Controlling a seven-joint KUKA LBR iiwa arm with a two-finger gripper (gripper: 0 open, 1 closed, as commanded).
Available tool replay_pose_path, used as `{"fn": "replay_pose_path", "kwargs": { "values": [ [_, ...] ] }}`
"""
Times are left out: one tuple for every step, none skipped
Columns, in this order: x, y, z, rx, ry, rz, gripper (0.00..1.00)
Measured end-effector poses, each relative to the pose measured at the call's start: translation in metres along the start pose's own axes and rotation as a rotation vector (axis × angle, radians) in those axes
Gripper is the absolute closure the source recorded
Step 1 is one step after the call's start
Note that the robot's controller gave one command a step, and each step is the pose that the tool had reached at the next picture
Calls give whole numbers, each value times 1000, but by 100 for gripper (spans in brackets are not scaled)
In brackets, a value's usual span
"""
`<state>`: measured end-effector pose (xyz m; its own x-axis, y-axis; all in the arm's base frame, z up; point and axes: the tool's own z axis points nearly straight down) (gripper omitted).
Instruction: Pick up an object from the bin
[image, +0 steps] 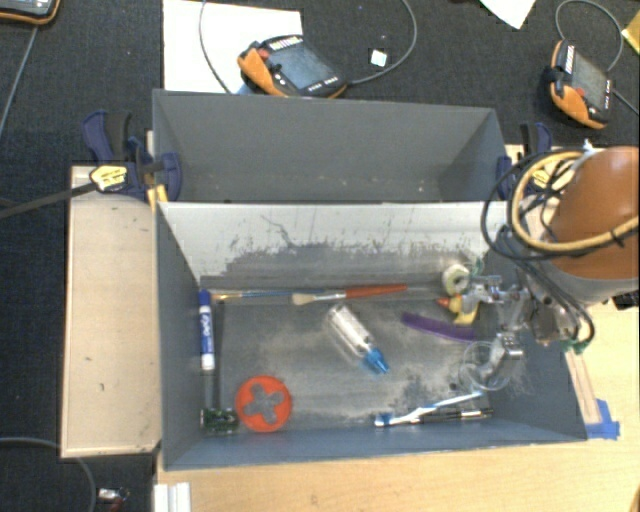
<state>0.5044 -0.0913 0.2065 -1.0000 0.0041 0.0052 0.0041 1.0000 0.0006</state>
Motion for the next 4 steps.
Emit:
{"fn": "replay_pose_path", "kwargs": {
  "values": [
    [-2,1,-5,1,-8,-6,0],
    [22,-47,137,2,-13,-82,0],
    [24,-44,46,6,-22,-309,0],
    [26,-49,106,1,-9,-245,0]
  ]
}}
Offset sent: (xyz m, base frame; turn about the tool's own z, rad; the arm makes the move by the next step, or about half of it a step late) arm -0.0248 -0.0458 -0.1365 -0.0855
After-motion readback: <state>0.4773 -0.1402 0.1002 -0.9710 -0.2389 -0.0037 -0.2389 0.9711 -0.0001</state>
